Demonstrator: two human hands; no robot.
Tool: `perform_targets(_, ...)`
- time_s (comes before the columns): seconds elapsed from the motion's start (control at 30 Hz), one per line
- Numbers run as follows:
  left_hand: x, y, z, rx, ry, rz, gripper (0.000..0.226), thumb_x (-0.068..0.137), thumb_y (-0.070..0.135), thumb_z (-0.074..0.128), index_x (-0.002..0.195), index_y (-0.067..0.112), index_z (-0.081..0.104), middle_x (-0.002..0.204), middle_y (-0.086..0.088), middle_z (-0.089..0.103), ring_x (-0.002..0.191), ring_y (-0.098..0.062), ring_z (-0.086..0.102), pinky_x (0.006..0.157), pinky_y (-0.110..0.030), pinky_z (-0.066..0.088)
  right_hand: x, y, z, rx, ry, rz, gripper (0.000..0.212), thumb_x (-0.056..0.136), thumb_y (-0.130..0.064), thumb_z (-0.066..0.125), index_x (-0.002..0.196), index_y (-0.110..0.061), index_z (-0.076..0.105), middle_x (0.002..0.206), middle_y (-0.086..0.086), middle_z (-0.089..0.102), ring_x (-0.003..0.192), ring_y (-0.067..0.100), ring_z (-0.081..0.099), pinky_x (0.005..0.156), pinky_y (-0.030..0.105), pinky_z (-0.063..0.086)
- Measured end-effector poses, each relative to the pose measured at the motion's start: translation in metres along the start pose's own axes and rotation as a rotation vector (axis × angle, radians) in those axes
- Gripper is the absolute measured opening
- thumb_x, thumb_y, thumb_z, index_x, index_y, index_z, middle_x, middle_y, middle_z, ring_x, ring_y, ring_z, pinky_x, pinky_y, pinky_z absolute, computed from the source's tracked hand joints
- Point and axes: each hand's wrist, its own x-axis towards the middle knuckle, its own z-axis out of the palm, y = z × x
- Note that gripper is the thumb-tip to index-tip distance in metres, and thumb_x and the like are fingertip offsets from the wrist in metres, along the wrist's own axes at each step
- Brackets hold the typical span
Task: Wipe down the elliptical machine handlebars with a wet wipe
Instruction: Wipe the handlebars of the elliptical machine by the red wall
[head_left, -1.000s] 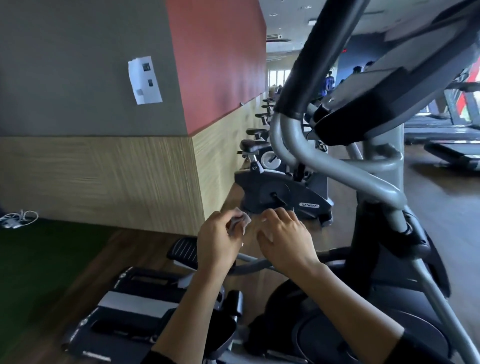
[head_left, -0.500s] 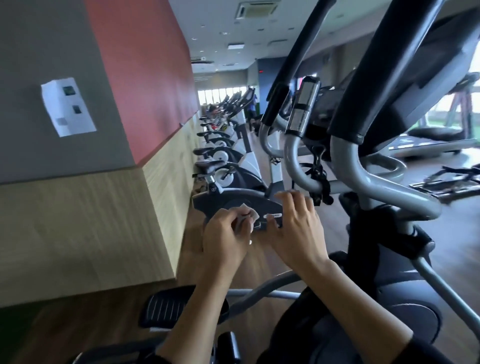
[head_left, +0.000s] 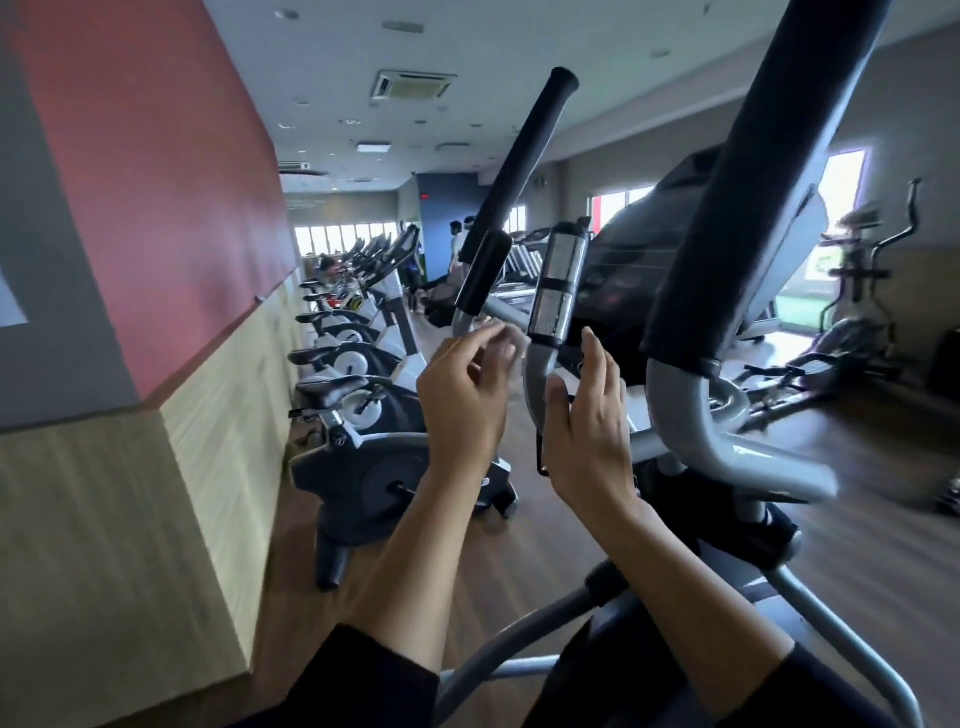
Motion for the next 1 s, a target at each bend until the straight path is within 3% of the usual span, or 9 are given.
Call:
perform_targets(0.13,0.028,-0.005,0.02,-0.064,-0.016,0.022,0.023,0.089,0.022,0.068,0.109,0.011,0.072,0.099,-0.002,0.073,0.093,-0.01,0.066,0.085,-0.023,0.051,0.02,0.0,0.008,0.011,0.058,0.004,0.051,0.102,-0.022,0.04,0.148,-0.008,0.025,0.146,0.011,0.039,0.132,0.02,0.034,0.113,0.04,0.028)
perform_targets(0.2,0.035,-0.01,0.027,-0.11,-0.056,0.018,0.025,0.088,0.024,0.068,0.109,0.01,0.073,0.092,0.0,0.072,0.086,-0.005,0.065,0.08,-0.023,0.052,0.027,0.0,0.013,-0.011,0.069,0.009,0.051,0.101,-0.021,0.04,0.148,-0.009,0.025,0.147,0.009,0.04,0.132,0.019,0.034,0.111,0.034,0.027)
perform_targets(0.33,0.04,-0.017,0.036,-0.248,-0.086,-0.041,0.024,0.084,0.022,0.072,0.105,0.009,0.074,0.077,0.015,0.062,0.073,0.011,0.059,0.07,-0.004,0.043,0.032,0.001,0.021,-0.028,0.08,0.031,0.05,0.101,-0.022,0.04,0.149,-0.014,0.027,0.147,0.002,0.04,0.13,0.013,0.035,0.102,0.02,0.024)
perform_targets(0.43,0.05,-0.02,0.04,-0.272,-0.113,-0.049,0.023,0.084,0.026,0.072,0.104,0.015,0.074,0.086,0.004,0.073,0.077,0.008,0.059,0.072,-0.009,0.046,0.033,0.001,0.026,-0.025,0.102,0.044,0.049,0.101,-0.022,0.04,0.148,-0.016,0.028,0.145,-0.003,0.041,0.118,-0.005,0.032,0.097,0.014,0.022)
perform_targets(0.57,0.06,-0.016,0.042,-0.327,-0.166,-0.046,0.024,0.085,0.03,0.071,0.103,0.014,0.075,0.088,0.003,0.075,0.071,0.015,0.059,0.07,-0.008,0.046,0.033,0.002,0.03,-0.054,0.149,0.044,0.049,0.1,-0.021,0.043,0.147,-0.016,0.031,0.143,-0.002,0.044,0.115,-0.005,0.033,0.093,0.002,0.019)
perform_targets(0.67,0.055,-0.02,0.037,-0.358,-0.24,-0.084,0.026,0.084,0.034,0.071,0.103,0.018,0.075,0.087,0.007,0.075,0.071,0.007,0.063,0.069,-0.011,0.049,0.031,0.004,0.032,-0.059,0.144,0.065,0.05,0.1,-0.026,0.043,0.148,-0.019,0.03,0.145,-0.006,0.042,0.114,-0.012,0.027,0.089,-0.007,0.015)
perform_targets(0.77,0.057,-0.019,0.035,-0.389,-0.268,-0.102,0.025,0.083,0.031,0.074,0.104,0.017,0.075,0.084,0.011,0.074,0.073,0.005,0.064,0.069,-0.008,0.047,0.03,0.006,0.032,-0.072,0.164,0.069,0.049,0.1,-0.026,0.044,0.147,-0.018,0.033,0.142,-0.005,0.044,0.111,-0.013,0.028,0.087,-0.008,0.016)
perform_targets(0.87,0.065,-0.01,0.04,-0.433,-0.218,-0.058,0.018,0.083,0.022,0.074,0.099,0.014,0.076,0.082,0.02,0.067,0.075,0.015,0.062,0.073,-0.006,0.045,0.028,0.006,0.033,-0.081,0.187,0.063,0.046,0.1,-0.024,0.045,0.145,-0.016,0.036,0.14,-0.003,0.047,0.111,-0.012,0.03,0.089,-0.007,0.017)
perform_targets(1.0,0.061,-0.013,0.044,-0.475,-0.182,-0.037,0.016,0.085,0.018,0.072,0.099,0.011,0.075,0.092,0.01,0.072,0.086,0.008,0.066,0.079,-0.009,0.049,0.031,0.004,0.033,-0.063,0.207,0.079,0.045,0.099,-0.031,0.037,0.142,-0.019,0.039,0.136,-0.006,0.049,0.117,-0.002,0.04,0.089,-0.004,0.02)
